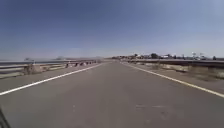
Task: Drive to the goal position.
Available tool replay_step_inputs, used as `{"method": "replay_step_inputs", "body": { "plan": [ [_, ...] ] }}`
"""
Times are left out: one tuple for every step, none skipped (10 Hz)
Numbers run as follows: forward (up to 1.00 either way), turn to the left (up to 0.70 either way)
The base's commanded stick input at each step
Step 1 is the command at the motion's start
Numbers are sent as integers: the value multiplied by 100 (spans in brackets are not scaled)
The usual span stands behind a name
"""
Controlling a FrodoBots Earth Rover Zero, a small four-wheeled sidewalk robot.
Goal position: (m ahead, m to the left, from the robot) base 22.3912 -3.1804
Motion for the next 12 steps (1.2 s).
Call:
{"method": "replay_step_inputs", "body": {
  "plan": [
    [100,0],
    [100,0],
    [100,0],
    [100,0],
    [100,0],
    [100,0],
    [100,0],
    [100,0],
    [100,0],
    [100,0],
    [100,0],
    [100,0]
  ]
}}
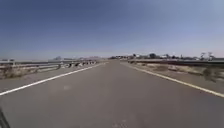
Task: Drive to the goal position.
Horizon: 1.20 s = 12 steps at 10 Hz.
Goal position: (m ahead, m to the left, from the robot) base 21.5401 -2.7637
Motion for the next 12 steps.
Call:
{"method": "replay_step_inputs", "body": {
  "plan": [
    [100,0],
    [100,0],
    [100,0],
    [100,0],
    [100,0],
    [100,0],
    [100,0],
    [100,0],
    [100,0],
    [100,0],
    [100,0],
    [100,0]
  ]
}}
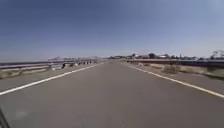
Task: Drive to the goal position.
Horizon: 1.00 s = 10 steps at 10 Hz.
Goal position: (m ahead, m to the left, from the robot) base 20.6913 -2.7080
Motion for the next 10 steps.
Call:
{"method": "replay_step_inputs", "body": {
  "plan": [
    [100,0],
    [100,0],
    [100,0],
    [100,0],
    [100,0],
    [100,0],
    [100,0],
    [100,0],
    [100,0],
    [100,0]
  ]
}}
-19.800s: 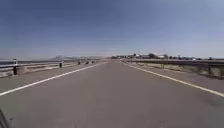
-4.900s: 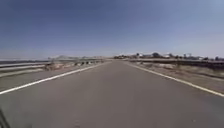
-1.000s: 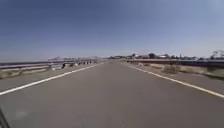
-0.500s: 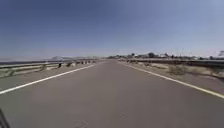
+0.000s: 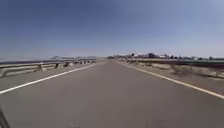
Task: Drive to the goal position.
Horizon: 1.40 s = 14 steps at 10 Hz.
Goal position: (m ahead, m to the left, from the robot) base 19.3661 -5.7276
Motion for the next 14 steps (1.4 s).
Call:
{"method": "replay_step_inputs", "body": {
  "plan": [
    [100,0],
    [100,0],
    [100,0],
    [100,0],
    [100,0],
    [100,0],
    [100,0],
    [100,0],
    [100,0],
    [100,0],
    [100,0],
    [100,0],
    [100,0],
    [100,0]
  ]
}}
